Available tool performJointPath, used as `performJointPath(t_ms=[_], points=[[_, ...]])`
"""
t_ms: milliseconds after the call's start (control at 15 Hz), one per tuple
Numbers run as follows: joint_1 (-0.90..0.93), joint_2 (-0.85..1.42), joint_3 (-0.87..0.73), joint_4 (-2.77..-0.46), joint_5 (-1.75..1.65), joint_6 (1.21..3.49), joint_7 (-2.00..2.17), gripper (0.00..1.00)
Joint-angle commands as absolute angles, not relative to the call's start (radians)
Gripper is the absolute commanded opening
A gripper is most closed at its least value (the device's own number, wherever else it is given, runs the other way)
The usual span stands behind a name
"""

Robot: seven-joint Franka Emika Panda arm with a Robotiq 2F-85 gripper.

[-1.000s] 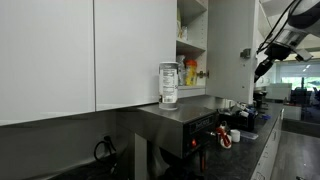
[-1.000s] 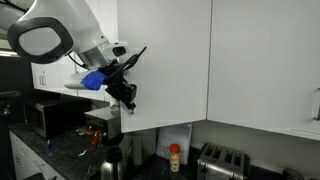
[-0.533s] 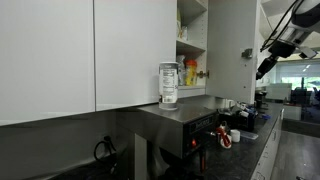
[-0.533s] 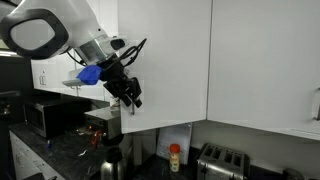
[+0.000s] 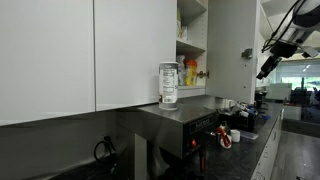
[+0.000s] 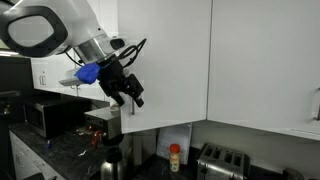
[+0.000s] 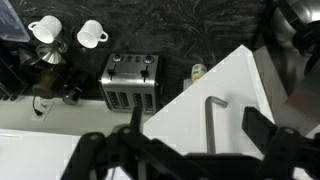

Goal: Open the cupboard door, place the sugar in the cupboard, then close the cupboard door

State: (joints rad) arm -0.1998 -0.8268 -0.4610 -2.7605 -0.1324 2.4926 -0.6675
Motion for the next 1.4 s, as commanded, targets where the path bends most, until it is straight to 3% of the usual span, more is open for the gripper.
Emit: performJointPath(t_ms=[0, 1333], points=[[-0.231, -0.834, -0.437, -2.745, -0.159, 2.412, -0.663, 1.0], [-0.273, -1.185, -0.263, -2.77, -0.338, 2.008, -0.418, 1.0]])
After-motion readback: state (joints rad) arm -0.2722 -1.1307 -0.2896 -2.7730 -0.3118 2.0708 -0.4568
